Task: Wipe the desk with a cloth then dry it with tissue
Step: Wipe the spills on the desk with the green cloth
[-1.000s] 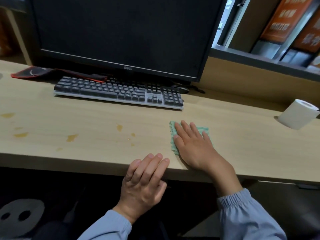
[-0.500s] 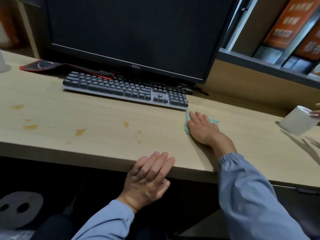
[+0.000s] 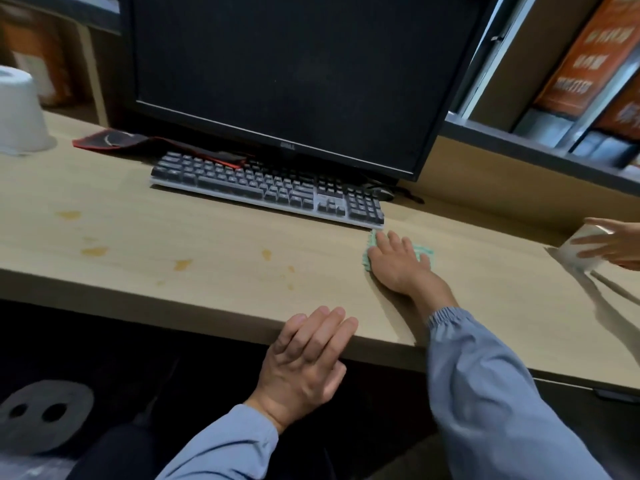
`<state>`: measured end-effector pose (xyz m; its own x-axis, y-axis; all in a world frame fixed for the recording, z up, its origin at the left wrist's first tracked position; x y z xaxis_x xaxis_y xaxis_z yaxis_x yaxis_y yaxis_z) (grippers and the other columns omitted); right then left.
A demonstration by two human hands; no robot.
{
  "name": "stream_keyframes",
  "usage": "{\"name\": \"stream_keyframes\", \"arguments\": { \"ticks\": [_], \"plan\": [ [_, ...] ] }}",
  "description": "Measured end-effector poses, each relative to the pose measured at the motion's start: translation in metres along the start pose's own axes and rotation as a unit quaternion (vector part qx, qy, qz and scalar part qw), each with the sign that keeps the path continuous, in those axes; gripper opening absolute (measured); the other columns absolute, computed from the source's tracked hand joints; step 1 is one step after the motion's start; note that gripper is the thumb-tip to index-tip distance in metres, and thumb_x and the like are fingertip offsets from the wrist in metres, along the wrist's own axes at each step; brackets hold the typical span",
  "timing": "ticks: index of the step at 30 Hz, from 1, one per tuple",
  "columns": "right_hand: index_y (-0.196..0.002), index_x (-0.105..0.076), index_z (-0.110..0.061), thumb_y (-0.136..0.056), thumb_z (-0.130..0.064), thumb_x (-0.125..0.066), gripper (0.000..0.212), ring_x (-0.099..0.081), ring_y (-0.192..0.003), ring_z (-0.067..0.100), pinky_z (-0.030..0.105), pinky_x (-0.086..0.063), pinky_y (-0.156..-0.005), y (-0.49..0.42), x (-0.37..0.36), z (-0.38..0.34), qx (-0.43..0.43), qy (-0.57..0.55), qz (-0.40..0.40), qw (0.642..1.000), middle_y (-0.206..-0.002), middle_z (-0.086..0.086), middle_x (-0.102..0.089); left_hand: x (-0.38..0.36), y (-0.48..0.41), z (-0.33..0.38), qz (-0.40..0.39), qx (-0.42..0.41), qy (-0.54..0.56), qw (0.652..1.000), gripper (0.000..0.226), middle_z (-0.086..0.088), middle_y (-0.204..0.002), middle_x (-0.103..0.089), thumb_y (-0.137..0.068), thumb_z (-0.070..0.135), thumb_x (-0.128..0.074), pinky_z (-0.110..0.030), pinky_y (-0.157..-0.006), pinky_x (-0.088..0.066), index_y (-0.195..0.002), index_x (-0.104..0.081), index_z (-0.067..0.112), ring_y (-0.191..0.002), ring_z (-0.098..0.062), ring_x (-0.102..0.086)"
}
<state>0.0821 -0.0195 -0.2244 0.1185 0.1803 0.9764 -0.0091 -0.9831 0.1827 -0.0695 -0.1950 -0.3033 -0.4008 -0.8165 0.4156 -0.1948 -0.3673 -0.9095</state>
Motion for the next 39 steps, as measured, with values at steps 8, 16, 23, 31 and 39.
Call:
{"name": "stream_keyframes", "arguments": {
  "ticks": [8,16,23,31,39],
  "plan": [
    [-0.165,0.002,-0.033,-0.111,-0.045,-0.014,0.058,0.011,-0.158,0.019,0.051,0.002,-0.126,0.02,-0.014,-0.037,0.141,0.027,-0.004,0.99,-0.173,-0.005,0.009,0.0,0.001,-0.001,-0.017,-0.017,-0.007,1.0,0.064,0.001,-0.148,-0.052,-0.081,0.025,-0.059,-0.035,-0.119,-0.03,-0.145,-0.056,0.019,-0.135,-0.018,-0.051],
    [-0.165,0.002,-0.032,-0.11,-0.045,-0.011,0.058,0.014,-0.158,0.021,0.054,0.005,-0.125,0.007,-0.007,-0.02,0.051,0.015,-0.009,0.999,-0.172,-0.007,0.013,0.014,-0.001,-0.009,-0.105,-0.043,0.001,0.994,0.068,0.0,-0.153,-0.055,-0.083,0.023,-0.061,-0.036,-0.121,-0.032,-0.151,-0.055,0.019,-0.142,-0.017,-0.051],
    [-0.164,0.005,-0.039,-0.11,-0.049,-0.012,0.057,0.017,-0.156,0.012,0.047,0.007,-0.126,0.057,-0.026,-0.052,0.184,0.021,-0.012,0.983,-0.171,-0.014,0.014,0.039,-0.005,-0.023,-0.078,-0.004,0.046,0.996,0.06,-0.01,-0.149,-0.055,-0.082,0.015,-0.062,-0.048,-0.12,-0.038,-0.142,-0.058,0.009,-0.145,-0.029,-0.047],
    [-0.165,0.004,-0.033,-0.11,-0.047,-0.01,0.059,0.015,-0.158,0.02,0.054,0.007,-0.125,0.026,-0.013,-0.047,0.091,0.012,-0.008,0.996,-0.172,-0.006,0.012,0.045,0.015,-0.058,-0.053,0.042,-0.008,0.998,0.048,-0.011,-0.136,-0.05,-0.093,0.019,-0.051,-0.054,-0.122,-0.033,-0.139,-0.063,0.011,-0.134,-0.032,-0.05],
    [-0.162,0.009,-0.043,-0.108,-0.053,-0.01,0.058,0.02,-0.155,0.009,0.044,0.008,-0.125,0.08,-0.033,-0.048,0.161,0.031,-0.025,0.986,-0.168,-0.019,0.017,0.037,0.021,-0.061,-0.003,0.026,-0.019,0.999,0.051,-0.007,-0.137,-0.048,-0.091,0.018,-0.054,-0.046,-0.119,-0.038,-0.142,-0.056,0.016,-0.131,-0.027,-0.05]
  ]
}}
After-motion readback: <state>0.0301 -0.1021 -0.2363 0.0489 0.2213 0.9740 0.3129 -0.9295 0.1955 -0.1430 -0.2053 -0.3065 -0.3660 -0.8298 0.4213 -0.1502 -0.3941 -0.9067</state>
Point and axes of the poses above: each hand's wrist, its own y-axis away from the middle knuckle, its own x-axis out of the back of the hand, z = x × y, the point moved 6 cm from there along -y, towards the middle knuckle
